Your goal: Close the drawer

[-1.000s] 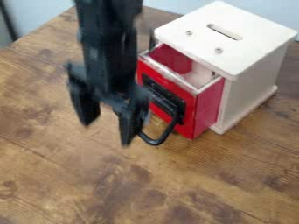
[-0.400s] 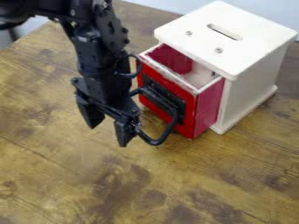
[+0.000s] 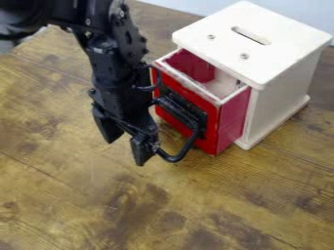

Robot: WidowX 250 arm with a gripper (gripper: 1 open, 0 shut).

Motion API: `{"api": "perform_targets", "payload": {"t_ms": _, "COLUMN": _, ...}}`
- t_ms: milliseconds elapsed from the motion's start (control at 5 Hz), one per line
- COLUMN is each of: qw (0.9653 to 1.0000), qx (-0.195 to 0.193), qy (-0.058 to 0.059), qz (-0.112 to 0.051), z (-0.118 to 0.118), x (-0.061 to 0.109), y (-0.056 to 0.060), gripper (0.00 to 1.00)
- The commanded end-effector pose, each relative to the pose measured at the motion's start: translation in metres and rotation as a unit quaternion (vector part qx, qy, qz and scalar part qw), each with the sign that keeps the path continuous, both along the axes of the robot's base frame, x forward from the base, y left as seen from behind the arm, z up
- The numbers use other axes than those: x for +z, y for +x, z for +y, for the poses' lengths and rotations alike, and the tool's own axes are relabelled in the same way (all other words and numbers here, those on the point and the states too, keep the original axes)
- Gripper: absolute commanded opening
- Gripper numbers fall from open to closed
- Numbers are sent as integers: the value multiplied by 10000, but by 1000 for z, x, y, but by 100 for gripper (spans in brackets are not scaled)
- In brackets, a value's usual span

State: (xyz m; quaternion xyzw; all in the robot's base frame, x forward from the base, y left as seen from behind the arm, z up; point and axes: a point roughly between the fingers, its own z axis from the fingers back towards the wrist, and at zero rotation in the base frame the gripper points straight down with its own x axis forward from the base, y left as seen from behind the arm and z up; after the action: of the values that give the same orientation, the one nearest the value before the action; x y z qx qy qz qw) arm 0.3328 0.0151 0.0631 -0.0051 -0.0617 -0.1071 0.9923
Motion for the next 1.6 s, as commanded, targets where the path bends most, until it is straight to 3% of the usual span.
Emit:
{"api": "perform_targets", "payload": {"t_ms": 0, "qw": 9999, "qx": -106, "qy": -2, "qz": -74, "z": -3, "x": 2, "y": 7, "gripper": 100}}
{"api": "perform_targets", "payload": {"t_ms": 200, "qw": 9998, "qx": -95, "qy": 38, "qz": -161, "z": 6, "x": -3, "y": 24, "gripper": 100}}
{"api": "perform_targets", "payload": {"t_ms": 400, "qw": 9993, "qx": -88, "qy": 94, "qz": -343, "z": 14, "x": 5, "y": 40, "gripper": 100}}
{"api": "perform_targets", "payload": {"t_ms": 600, "qw": 9996, "qx": -84, "qy": 36, "qz": -280, "z": 21, "x": 2, "y": 50, "gripper": 100}}
{"api": "perform_targets", "payload": {"t_ms": 1000, "qw": 9997, "qx": -158, "qy": 18, "qz": -207, "z": 10, "x": 3, "y": 46, "gripper": 100}}
{"api": "perform_targets", "payload": {"t_ms": 1200, "qw": 9994, "qx": -290, "qy": 41, "qz": -194, "z": 12, "x": 12, "y": 45, "gripper": 100}}
{"api": "perform_targets", "payload": {"t_ms": 1400, "qw": 9985, "qx": -418, "qy": 105, "qz": -332, "z": 15, "x": 21, "y": 47, "gripper": 100}}
